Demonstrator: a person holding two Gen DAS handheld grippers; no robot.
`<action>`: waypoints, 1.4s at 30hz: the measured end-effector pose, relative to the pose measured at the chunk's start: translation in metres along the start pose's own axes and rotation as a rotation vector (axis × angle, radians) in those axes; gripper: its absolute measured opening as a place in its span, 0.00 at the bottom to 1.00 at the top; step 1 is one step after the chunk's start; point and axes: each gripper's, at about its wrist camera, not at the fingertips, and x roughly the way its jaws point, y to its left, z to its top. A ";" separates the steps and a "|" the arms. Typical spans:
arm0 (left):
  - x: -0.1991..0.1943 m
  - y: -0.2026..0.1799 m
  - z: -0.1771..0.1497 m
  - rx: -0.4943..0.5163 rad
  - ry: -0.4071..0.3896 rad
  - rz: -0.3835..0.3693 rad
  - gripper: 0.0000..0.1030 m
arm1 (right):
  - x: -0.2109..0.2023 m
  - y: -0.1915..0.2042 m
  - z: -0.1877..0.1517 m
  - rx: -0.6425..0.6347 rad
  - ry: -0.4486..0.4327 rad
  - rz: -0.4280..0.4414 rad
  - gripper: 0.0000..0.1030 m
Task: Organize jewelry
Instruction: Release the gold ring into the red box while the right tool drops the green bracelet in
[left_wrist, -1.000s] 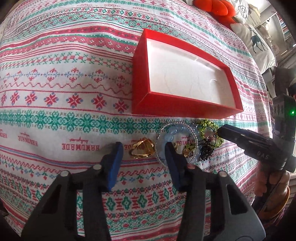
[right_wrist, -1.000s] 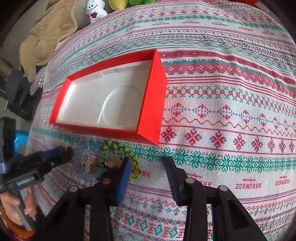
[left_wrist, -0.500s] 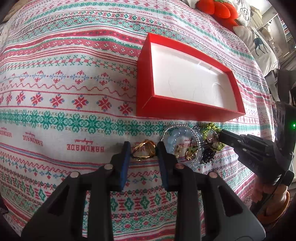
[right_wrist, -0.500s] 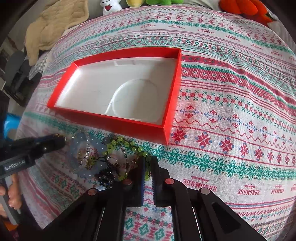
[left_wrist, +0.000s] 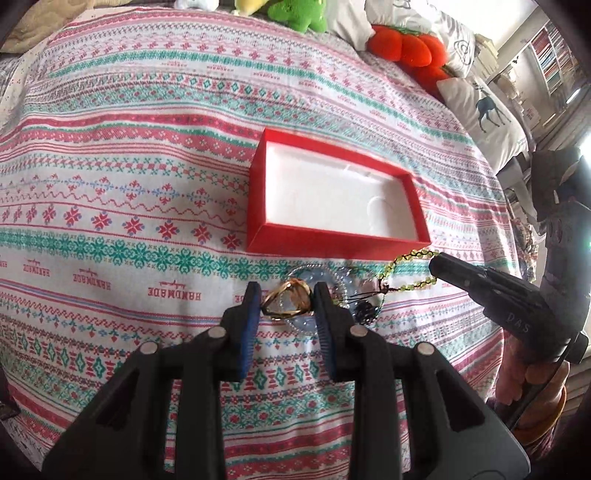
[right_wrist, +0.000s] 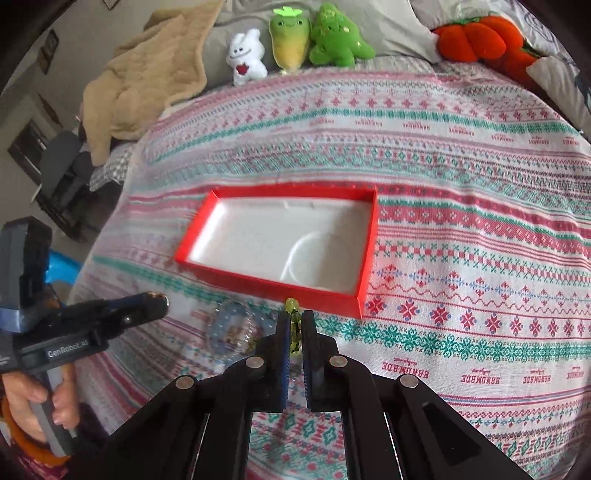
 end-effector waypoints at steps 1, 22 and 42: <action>-0.005 0.000 0.001 -0.002 -0.012 -0.008 0.30 | -0.011 -0.003 -0.008 0.000 -0.013 0.005 0.05; 0.001 -0.036 0.045 -0.006 -0.122 -0.079 0.30 | -0.058 0.007 0.032 0.055 -0.230 0.086 0.06; 0.056 -0.029 0.056 0.018 -0.064 0.052 0.30 | 0.019 -0.016 0.030 0.049 -0.085 -0.035 0.06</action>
